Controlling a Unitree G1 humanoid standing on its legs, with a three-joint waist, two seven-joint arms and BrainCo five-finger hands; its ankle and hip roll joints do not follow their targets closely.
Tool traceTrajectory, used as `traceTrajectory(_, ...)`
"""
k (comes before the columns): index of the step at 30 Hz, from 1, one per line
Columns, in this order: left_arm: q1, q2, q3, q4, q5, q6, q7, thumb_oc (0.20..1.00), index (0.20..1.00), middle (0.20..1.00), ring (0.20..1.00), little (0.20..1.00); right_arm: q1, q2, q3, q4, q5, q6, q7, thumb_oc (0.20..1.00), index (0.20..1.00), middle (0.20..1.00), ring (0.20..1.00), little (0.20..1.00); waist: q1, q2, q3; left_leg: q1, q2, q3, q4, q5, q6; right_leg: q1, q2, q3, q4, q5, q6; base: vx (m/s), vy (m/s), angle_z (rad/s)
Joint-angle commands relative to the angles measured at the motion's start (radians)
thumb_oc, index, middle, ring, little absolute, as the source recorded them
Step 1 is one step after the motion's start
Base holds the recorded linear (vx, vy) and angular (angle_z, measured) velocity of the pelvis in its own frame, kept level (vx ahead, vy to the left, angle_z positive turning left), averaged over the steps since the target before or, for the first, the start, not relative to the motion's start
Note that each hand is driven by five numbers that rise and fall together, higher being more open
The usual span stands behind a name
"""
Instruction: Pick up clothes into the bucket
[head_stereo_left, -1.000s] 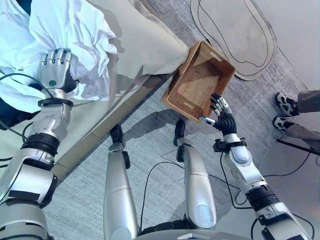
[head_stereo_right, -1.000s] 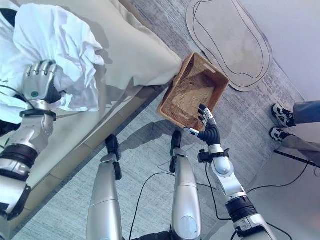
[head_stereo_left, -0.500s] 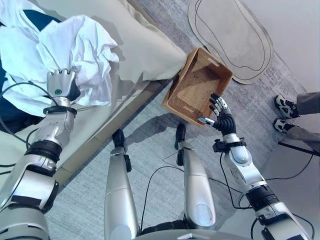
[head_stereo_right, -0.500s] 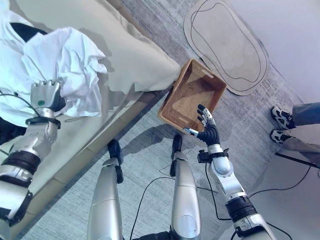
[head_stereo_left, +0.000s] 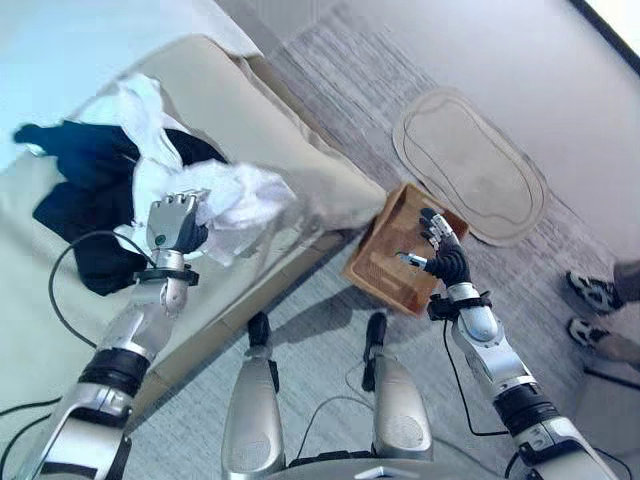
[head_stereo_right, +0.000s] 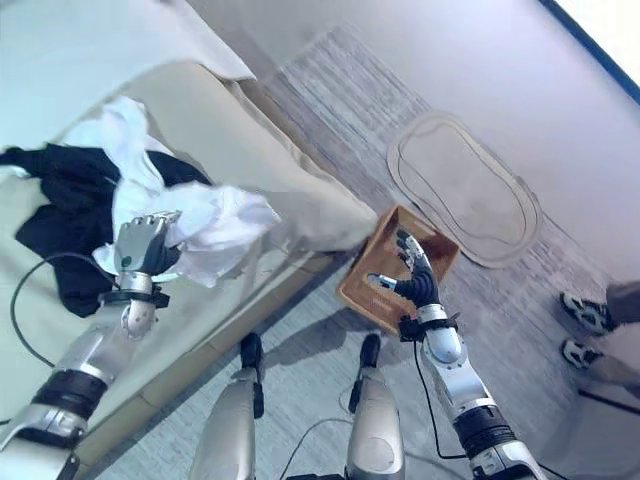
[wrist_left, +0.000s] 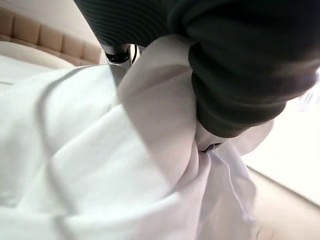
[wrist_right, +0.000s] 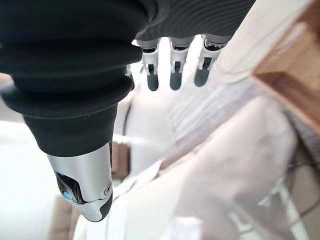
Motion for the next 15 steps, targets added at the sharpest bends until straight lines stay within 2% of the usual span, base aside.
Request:
traceTrajectory(1,0.031,-0.025,0.072,-0.140,-0.092,-0.128,-0.035,0.200,0.200,0.200,0.200,0.200,0.028,-0.019,-0.034,-0.004,-0.053,-0.018,-0.009,1.000,1.000,1.000,1.000,1.000,0.002,0.023,-0.092,0.035,-0.019,-0.017,-0.050,-0.005,0.036,0.016,0.004,-0.031,-0.034,0.062,0.021,0.03,-0.031,0.10)
traceTrajectory(4,0.056,-0.034,0.087,-0.211,-0.141,-0.159,-0.071,0.200,0.200,0.200,0.200,0.200,0.026,-0.017,-0.035,0.002,-0.061,-0.013,-0.002,1.000,1.000,1.000,1.000,1.000,0.008,0.028,-0.113,0.061,-0.020,-0.020,-0.071,0.002,0.033,0.044,0.011,-0.040,-0.049,0.061,0.020,0.05,-0.049,0.17)
traceTrajectory(5,0.075,-0.039,0.095,-0.269,-0.181,-0.179,-0.111,0.200,0.200,0.200,0.200,0.200,0.024,-0.015,-0.032,0.006,-0.081,-0.004,0.004,1.000,1.000,1.000,1.000,1.000,0.014,0.033,-0.131,0.087,-0.019,-0.020,-0.089,0.006,0.033,0.069,0.017,-0.048,-0.058,0.059,0.019,0.05,-0.044,0.08)
traceTrajectory(10,0.089,-0.063,0.099,-0.364,-0.282,-0.208,-0.193,0.200,0.200,0.200,0.200,0.200,0.019,-0.015,-0.010,0.008,-0.114,0.011,0.026,1.000,1.000,1.000,1.000,1.000,0.020,0.042,-0.158,0.138,-0.012,-0.021,-0.123,0.013,0.032,0.116,0.030,-0.058,-0.079,0.055,0.016,0.04,-0.040,0.04)
traceTrajectory(15,0.074,-0.088,0.086,-0.449,-0.451,-0.235,-0.270,0.200,0.200,0.200,0.200,0.200,0.000,-0.035,0.044,-0.040,-0.150,0.020,0.081,1.000,1.000,1.000,1.000,1.000,0.023,0.048,-0.195,0.180,-0.005,-0.019,-0.159,0.024,0.028,0.152,0.045,-0.066,-0.104,0.051,0.012,0.06,-0.044,-0.01)
